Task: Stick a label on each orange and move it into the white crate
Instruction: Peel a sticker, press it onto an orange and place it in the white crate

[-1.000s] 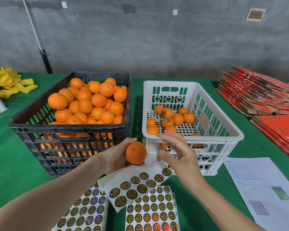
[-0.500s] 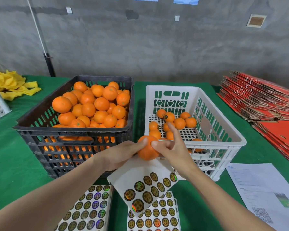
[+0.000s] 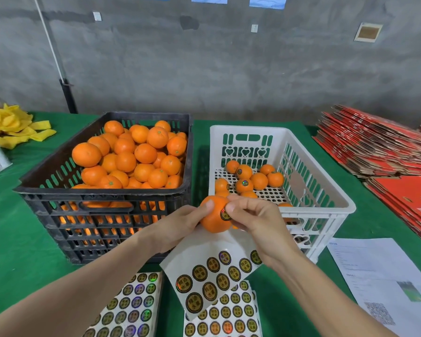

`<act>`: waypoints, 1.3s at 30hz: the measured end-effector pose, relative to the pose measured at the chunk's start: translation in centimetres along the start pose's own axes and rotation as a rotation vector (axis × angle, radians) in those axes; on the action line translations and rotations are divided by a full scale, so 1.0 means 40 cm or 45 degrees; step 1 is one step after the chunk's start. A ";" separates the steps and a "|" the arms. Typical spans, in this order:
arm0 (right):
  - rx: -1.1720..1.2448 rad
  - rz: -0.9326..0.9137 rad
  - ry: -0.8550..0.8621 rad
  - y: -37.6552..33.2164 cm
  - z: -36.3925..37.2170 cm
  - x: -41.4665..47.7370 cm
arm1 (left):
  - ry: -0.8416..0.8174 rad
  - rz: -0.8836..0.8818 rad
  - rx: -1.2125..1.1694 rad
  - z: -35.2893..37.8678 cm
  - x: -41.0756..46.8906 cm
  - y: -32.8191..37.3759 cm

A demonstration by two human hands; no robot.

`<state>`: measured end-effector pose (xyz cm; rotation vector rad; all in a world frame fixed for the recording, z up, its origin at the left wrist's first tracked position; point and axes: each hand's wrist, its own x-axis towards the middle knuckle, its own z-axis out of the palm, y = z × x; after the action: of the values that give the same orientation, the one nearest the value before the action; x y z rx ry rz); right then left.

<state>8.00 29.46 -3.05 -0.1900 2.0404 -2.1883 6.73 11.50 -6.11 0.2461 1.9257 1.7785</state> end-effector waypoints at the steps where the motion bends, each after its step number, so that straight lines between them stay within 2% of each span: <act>1: -0.019 -0.028 0.021 0.001 0.002 0.000 | -0.007 0.002 -0.001 0.001 0.000 0.000; 10: -0.307 -0.458 0.209 0.038 0.030 -0.018 | -0.032 0.020 -0.124 0.015 0.003 0.008; 13: -0.286 -0.500 0.204 0.047 0.037 -0.025 | -0.025 0.039 -0.149 0.015 0.005 0.014; 16: -0.137 -0.330 0.092 0.028 0.020 -0.012 | -0.047 0.060 -0.180 0.007 0.006 0.015; 18: -0.091 -0.201 -0.096 0.005 0.001 0.000 | -0.069 0.068 -0.174 0.000 0.009 0.019; 20: -0.274 -0.228 -0.322 -0.014 -0.007 0.007 | -0.072 0.075 -0.132 -0.007 0.014 0.028; 22: -0.527 -0.329 -0.395 -0.026 -0.006 0.021 | -0.070 0.066 -0.086 -0.014 0.021 0.042; 25: -0.537 -0.393 -0.221 -0.056 -0.038 0.098 | -0.046 0.019 -0.057 -0.020 0.021 0.073; 27: -0.507 -0.343 -0.008 -0.076 -0.095 0.204 | 0.094 -0.002 0.075 -0.032 0.020 0.082; 28: -0.585 -0.292 0.059 -0.078 -0.132 0.266 | 0.159 0.014 0.185 -0.036 0.018 0.080; 30: -0.985 -0.099 0.052 -0.057 -0.209 0.384 | 0.223 -0.007 0.342 -0.036 0.012 0.071; 33: -1.632 0.274 -0.199 0.022 -0.295 0.499 | 0.306 -0.051 0.438 -0.029 0.007 0.056; 35: -1.965 0.391 -0.327 0.069 -0.327 0.531 | 0.269 -0.039 0.399 -0.028 0.005 0.062; 37: -2.246 0.456 -0.359 0.098 -0.350 0.542 | 0.246 -0.038 0.293 -0.028 -0.001 0.074; 39: -2.356 0.566 -0.386 0.115 -0.363 0.545 | 0.237 -0.049 0.146 -0.034 -0.004 0.077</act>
<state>-16.06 39.24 -8.77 -0.1608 2.6717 0.3919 5.60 10.63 -3.04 0.0839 2.1506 1.7208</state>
